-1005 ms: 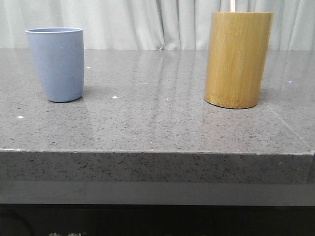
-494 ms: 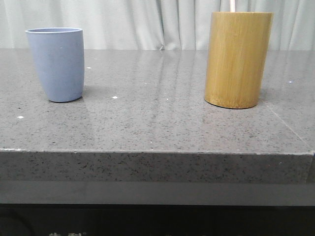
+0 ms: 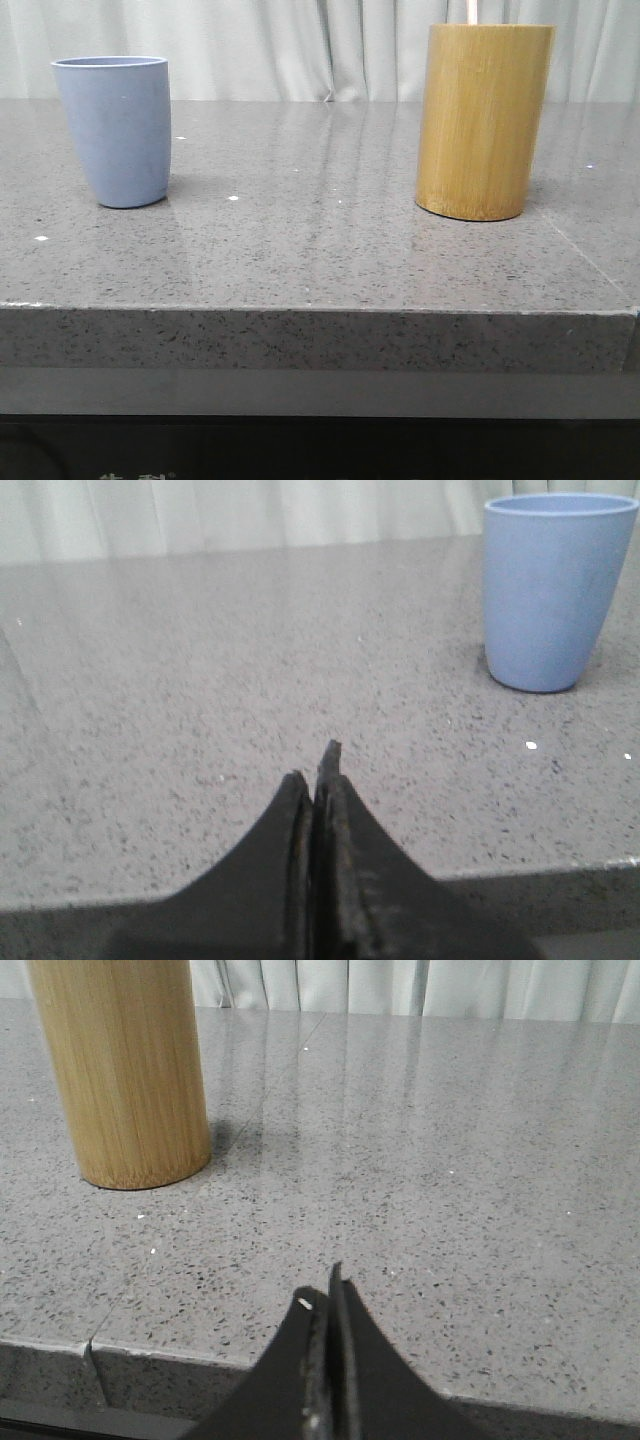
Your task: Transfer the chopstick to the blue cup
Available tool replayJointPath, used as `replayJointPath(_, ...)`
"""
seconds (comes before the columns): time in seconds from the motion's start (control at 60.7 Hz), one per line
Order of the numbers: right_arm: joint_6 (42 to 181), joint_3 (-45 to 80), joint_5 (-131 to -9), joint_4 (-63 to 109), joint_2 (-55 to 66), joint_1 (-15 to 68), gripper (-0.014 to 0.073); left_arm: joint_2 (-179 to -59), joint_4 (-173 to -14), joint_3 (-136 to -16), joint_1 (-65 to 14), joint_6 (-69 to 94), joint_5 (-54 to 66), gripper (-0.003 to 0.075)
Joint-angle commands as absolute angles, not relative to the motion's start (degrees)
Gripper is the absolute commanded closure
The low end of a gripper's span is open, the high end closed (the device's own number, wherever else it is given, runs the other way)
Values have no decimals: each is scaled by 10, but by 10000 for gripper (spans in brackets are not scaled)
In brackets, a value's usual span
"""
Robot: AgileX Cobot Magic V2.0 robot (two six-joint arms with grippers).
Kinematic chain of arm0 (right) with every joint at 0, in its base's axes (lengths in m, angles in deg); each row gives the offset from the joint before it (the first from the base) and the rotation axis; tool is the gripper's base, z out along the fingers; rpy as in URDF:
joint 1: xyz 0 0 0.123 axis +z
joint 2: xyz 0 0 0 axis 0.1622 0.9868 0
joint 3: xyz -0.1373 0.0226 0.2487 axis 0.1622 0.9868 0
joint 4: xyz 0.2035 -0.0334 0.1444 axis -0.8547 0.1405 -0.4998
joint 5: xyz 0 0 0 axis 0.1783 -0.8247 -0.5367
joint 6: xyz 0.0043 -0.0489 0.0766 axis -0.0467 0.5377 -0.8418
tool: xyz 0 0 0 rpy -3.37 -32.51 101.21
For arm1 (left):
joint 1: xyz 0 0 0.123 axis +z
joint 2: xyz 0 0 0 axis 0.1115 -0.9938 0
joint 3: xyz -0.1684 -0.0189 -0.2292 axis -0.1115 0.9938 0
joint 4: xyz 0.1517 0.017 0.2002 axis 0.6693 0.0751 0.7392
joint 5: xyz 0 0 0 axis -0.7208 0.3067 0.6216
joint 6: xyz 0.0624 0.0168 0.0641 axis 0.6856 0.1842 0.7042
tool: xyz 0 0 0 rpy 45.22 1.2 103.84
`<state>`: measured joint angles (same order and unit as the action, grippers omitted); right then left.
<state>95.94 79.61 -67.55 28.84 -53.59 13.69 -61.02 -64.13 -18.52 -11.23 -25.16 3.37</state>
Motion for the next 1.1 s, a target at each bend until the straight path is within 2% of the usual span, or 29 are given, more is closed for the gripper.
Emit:
replayJointPath(0.0, 959, 793, -628, 288, -548, 137, 715, -597, -633, -181, -111, -255, -24, 739)
replayJointPath(0.181, 959, 793, -606, 288, -548, 137, 715, -597, -640, -181, -111, -255, -34, 739)
replayJointPath(0.329, 959, 764, -615, 288, -548, 137, 715, -597, -678, -189, -111, -257, -104, 739)
replayJointPath(0.494, 959, 668, -699, 289, -540, 137, 715, -613, -714, -288, -111, -258, -31, 739)
replayJointPath(0.741, 959, 487, -783, 288, -392, 137, 705, -790, -713, -482, -111, -258, 78, 739)
replayJointPath(0.889, 959, 417, -783, 279, -299, 137, 705, -890, -713, -522, -111, -258, 73, 739)
replayJointPath(1.087, 959, 401, -766, 270, -253, 137, 701, -933, -713, -525, -111, -258, 68, 731)
